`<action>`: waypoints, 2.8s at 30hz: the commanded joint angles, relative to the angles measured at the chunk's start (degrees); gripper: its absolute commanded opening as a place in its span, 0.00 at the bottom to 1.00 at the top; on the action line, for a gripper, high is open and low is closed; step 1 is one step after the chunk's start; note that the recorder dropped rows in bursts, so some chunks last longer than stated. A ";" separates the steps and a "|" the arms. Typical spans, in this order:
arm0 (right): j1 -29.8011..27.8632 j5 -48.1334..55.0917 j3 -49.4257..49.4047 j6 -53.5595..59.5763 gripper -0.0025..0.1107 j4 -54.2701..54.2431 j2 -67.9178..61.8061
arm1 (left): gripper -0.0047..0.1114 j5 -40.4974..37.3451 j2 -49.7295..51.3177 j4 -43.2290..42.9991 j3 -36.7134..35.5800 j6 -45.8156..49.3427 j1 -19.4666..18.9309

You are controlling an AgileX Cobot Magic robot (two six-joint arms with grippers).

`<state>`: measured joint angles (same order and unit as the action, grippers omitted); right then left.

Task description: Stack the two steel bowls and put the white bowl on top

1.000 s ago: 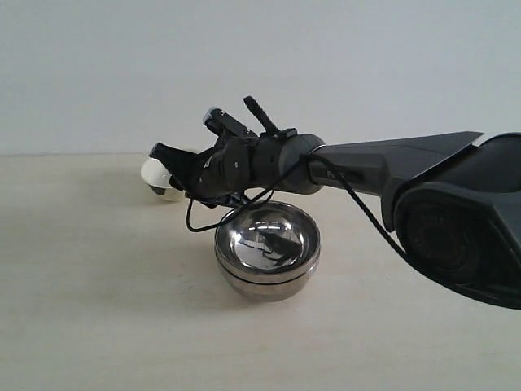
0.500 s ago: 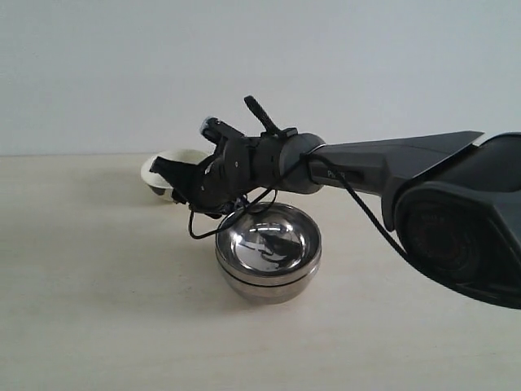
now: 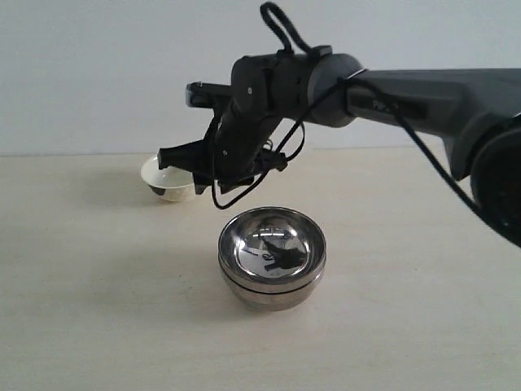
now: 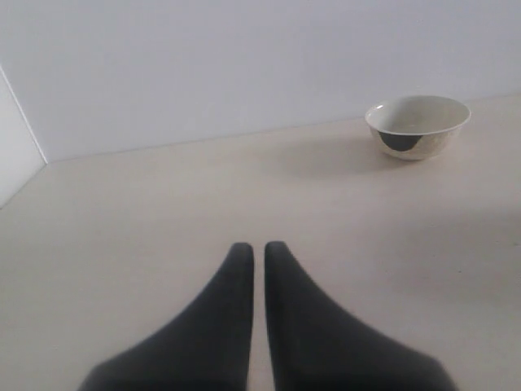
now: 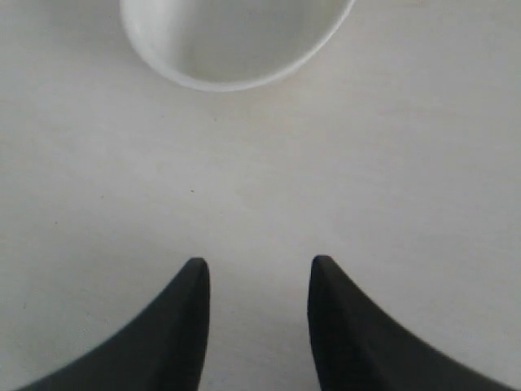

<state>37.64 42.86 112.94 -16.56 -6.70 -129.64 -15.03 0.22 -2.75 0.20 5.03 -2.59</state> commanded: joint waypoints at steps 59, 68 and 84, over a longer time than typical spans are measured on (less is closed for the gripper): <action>5.77 11.89 31.16 0.97 0.33 -2.08 -14.83 | 0.07 0.46 -0.22 0.39 -0.20 -0.56 -0.14; 6.85 7.83 31.06 -25.48 0.33 11.13 -15.25 | 0.07 0.46 -0.22 0.39 -0.20 -0.56 -0.14; 8.62 -10.33 31.06 -64.49 0.33 18.10 -25.62 | 0.07 0.46 -0.22 0.39 -0.20 -0.56 -0.14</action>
<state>46.29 34.54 143.84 -77.91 7.59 -155.55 -15.03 0.22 -2.75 0.20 5.03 -2.59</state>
